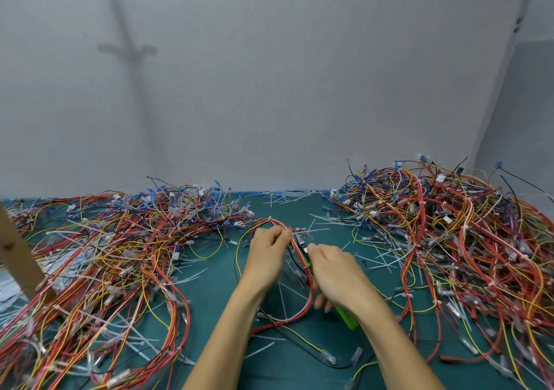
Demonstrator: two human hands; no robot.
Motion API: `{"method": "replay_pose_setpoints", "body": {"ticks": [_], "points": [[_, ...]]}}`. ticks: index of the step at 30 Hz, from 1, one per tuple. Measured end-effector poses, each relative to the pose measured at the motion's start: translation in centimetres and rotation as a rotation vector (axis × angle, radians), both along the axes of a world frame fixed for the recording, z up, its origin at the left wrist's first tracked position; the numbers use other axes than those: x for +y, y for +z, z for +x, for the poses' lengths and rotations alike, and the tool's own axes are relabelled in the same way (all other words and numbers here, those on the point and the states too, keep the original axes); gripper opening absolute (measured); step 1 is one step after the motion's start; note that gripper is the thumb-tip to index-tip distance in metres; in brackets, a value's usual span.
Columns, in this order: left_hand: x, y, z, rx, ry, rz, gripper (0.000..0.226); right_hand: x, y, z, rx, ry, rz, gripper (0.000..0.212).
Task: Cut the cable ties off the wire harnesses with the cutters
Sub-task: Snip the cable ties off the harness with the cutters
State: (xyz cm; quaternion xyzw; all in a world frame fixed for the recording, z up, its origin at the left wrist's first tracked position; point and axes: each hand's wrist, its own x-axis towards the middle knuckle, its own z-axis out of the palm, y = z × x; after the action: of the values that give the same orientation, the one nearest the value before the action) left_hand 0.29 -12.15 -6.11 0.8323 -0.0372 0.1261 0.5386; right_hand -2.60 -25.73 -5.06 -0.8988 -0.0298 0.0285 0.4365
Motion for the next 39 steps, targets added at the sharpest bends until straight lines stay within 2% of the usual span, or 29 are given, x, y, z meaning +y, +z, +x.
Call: {"method": "replay_pose_setpoints", "body": {"ticks": [5, 12, 17, 28, 33, 39], "points": [[0.0, 0.06, -0.06, -0.026, 0.014, -0.024, 0.042, -0.05, 0.11, -0.04, -0.082, 0.015, -0.126, 0.045], [-0.09, 0.0, -0.14, -0.023, 0.035, -0.064, 0.044, -0.28, 0.09, 0.17, -0.092, 0.029, -0.116, 0.044], [-0.16, -0.06, -0.41, -0.038, 0.063, -0.028, 0.045, -0.16, 0.06, 0.17, -0.083, 0.019, -0.09, 0.044], [-0.02, -0.44, -0.31, 0.02, 0.01, -0.263, 0.021, -0.53, -0.14, 0.41, 0.024, 0.018, 0.03, 0.043], [-0.27, -0.18, -0.62, 0.027, -0.04, -0.346, 0.024, -0.76, 0.0, 0.36, 0.111, 0.033, 0.118, 0.045], [-0.22, 0.17, -0.95, 0.021, -0.059, -0.385, 0.021, -0.51, 0.11, 0.4, 0.067, 0.017, 0.12, 0.049]]}}
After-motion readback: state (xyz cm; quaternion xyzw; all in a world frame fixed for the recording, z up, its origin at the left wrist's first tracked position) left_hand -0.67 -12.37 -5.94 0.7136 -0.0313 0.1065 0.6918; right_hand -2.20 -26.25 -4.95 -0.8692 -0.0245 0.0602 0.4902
